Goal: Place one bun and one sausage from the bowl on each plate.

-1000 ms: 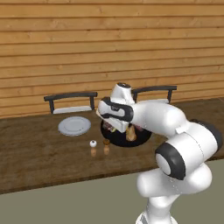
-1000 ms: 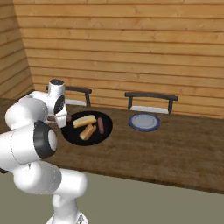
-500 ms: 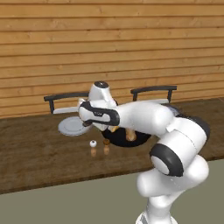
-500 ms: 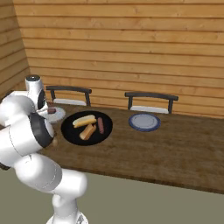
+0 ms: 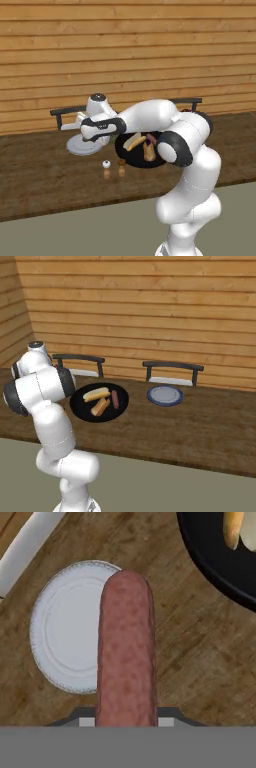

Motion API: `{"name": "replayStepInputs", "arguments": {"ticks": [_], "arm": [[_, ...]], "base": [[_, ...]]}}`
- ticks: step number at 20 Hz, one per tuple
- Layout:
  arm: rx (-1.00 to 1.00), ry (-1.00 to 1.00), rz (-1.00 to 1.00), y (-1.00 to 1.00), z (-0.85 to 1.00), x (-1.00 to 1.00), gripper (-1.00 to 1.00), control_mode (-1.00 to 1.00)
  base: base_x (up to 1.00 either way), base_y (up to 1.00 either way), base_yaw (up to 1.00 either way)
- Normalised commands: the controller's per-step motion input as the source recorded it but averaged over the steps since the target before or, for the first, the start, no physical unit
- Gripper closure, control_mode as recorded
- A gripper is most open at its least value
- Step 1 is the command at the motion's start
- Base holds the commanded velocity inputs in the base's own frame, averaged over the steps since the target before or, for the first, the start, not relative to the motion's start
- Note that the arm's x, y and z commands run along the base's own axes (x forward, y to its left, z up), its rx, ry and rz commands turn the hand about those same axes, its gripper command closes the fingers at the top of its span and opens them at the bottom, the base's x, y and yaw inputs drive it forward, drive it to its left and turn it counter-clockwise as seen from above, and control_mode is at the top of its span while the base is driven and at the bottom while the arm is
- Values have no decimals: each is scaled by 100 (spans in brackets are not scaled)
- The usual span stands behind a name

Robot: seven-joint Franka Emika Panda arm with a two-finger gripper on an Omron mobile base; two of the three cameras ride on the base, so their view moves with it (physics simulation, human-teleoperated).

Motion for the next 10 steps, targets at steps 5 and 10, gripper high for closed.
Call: {"name": "replayStepInputs", "arguments": {"ticks": [5, 10], "arm": [[-5, 4, 0, 9, -52, 60, 100, -100], [-3, 3, 0, 12, -39, 47, 100, -100]], "base": [[0, 0, 0], [0, 0, 0]]}}
